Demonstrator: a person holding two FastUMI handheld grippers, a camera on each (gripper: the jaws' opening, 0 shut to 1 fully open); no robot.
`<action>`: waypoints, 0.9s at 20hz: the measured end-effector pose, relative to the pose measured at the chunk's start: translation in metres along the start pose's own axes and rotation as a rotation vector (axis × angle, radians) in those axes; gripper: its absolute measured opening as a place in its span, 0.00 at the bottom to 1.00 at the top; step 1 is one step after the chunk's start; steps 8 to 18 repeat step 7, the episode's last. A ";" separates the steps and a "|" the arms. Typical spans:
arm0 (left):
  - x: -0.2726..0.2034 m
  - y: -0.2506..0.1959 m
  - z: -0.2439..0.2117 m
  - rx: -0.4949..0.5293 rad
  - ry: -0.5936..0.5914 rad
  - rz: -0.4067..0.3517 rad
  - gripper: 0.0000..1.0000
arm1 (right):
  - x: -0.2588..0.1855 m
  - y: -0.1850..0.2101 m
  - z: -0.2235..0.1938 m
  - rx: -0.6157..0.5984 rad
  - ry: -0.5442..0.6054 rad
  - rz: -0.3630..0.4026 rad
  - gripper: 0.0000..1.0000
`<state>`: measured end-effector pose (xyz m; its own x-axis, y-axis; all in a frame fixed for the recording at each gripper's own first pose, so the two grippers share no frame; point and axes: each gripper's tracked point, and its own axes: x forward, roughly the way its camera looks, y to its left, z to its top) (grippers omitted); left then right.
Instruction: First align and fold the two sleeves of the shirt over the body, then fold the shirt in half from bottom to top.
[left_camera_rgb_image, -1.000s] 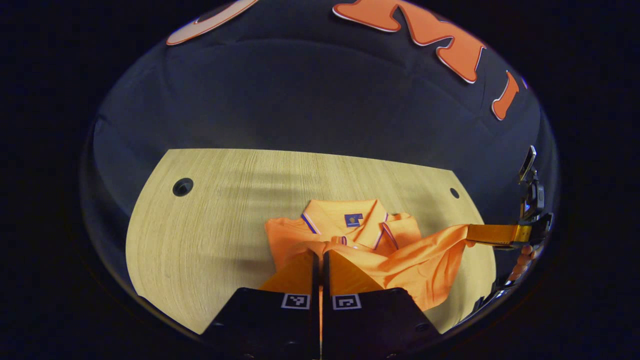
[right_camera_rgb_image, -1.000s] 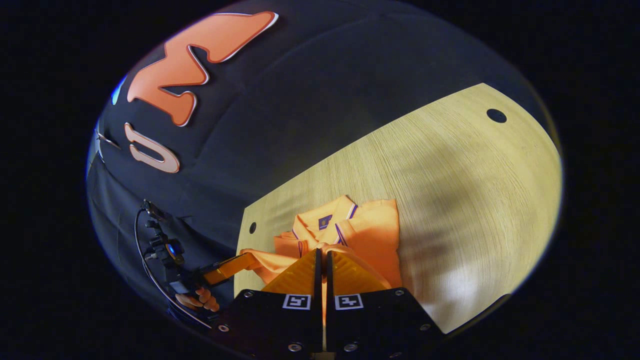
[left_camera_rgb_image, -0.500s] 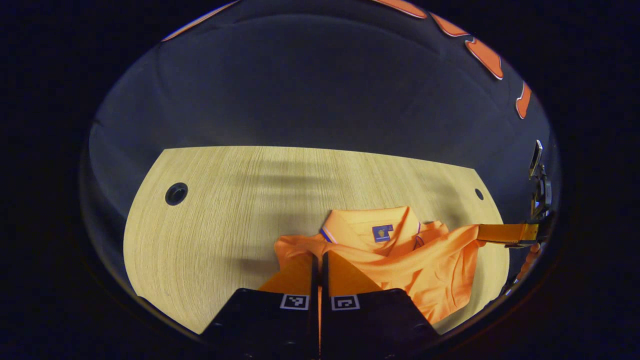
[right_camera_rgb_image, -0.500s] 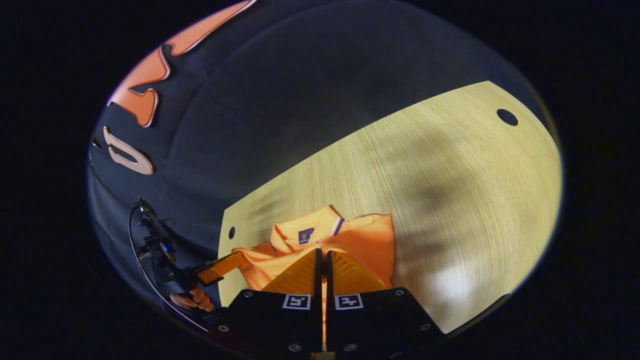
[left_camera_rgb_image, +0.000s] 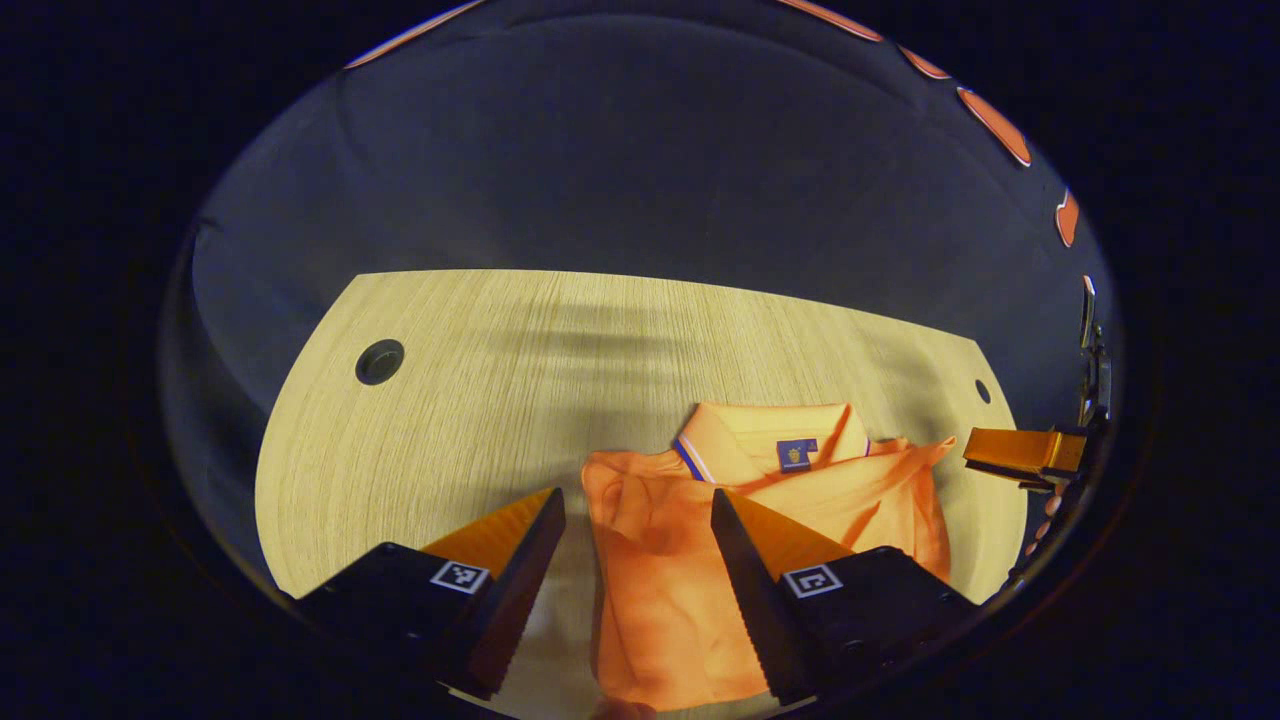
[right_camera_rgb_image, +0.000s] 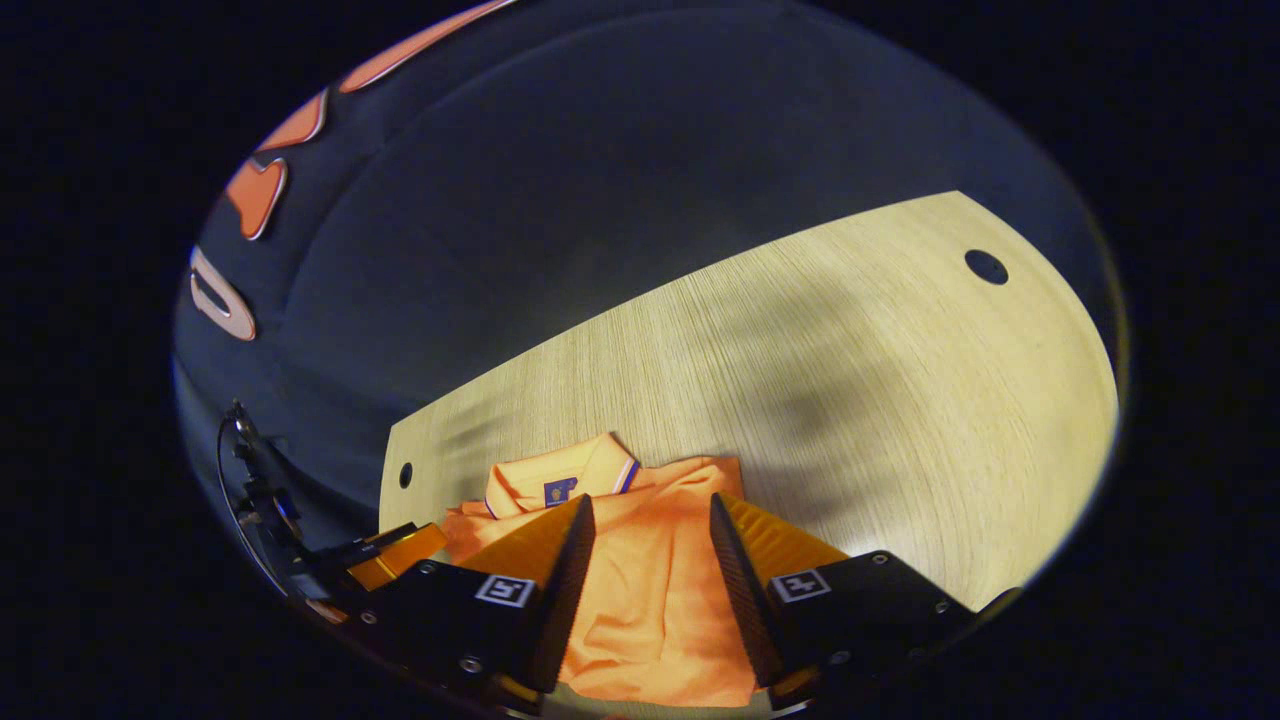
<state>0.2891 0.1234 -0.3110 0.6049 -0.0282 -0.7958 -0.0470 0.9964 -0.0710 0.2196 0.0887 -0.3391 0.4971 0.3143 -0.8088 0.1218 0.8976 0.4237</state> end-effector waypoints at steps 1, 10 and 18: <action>-0.010 -0.001 0.003 -0.013 -0.017 0.000 0.94 | -0.010 0.005 0.000 -0.022 -0.019 0.004 0.77; -0.072 -0.020 -0.004 0.006 -0.127 -0.009 0.97 | -0.070 0.020 -0.017 -0.147 -0.114 -0.004 0.95; -0.072 -0.020 -0.004 0.006 -0.127 -0.009 0.97 | -0.070 0.020 -0.017 -0.147 -0.114 -0.004 0.95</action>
